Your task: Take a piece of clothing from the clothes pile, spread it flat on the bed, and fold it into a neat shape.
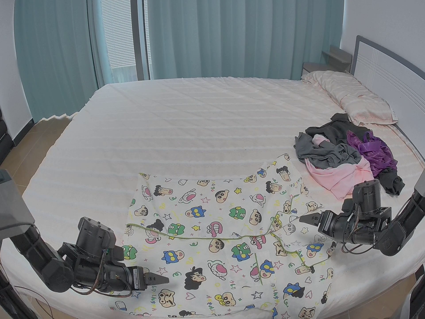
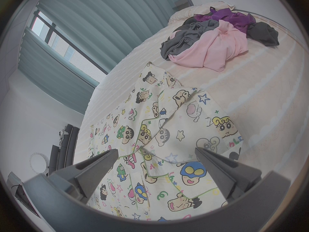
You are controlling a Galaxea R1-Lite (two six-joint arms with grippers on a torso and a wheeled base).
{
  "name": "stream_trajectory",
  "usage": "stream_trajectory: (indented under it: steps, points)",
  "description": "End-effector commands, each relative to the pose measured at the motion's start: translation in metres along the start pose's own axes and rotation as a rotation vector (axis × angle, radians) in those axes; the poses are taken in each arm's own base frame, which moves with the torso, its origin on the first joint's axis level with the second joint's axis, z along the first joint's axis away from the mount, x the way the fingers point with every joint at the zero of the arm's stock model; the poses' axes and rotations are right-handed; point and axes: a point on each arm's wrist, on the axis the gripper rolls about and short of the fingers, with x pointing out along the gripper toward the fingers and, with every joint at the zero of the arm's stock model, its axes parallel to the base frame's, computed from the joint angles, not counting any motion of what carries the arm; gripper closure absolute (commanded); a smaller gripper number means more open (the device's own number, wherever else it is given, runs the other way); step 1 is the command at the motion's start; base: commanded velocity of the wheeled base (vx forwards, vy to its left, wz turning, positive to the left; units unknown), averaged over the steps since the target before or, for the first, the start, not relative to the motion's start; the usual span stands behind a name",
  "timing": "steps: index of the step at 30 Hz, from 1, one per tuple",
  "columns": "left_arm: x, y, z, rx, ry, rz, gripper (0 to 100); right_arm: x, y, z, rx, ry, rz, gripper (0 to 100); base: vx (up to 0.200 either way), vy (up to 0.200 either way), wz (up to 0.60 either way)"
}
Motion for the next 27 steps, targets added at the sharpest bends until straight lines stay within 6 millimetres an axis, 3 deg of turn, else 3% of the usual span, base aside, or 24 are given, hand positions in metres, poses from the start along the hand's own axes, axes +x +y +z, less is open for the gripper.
stream_trajectory:
  steps: [1,5,11,19,27]
  points:
    - [-0.026,-0.006,0.013,-0.035,-0.146,-0.032,0,0.0,0.0,0.0,0.0,-0.002,0.002,0,0.0,0.0,0.0]
    - [-0.033,0.008,0.04,-0.114,-0.262,0.024,0,0.0,0.0,0.0,0.0,0.0,0.0,0,0.0,0.0,0.0]
    - [-0.017,0.038,0.069,-0.222,-0.286,0.094,0,0.0,0.0,0.0,0.0,0.0,0.0,0,0.0,0.0,0.0]
    - [-0.006,0.064,0.087,-0.294,-0.302,0.141,0,0.001,0.0,-0.001,-0.001,0.004,0.0,0,0.0,0.0,0.0]
    - [0.011,0.075,0.095,-0.317,-0.277,0.156,0,0.002,0.002,-0.003,-0.008,0.012,0.004,0,0.0,0.0,0.0]
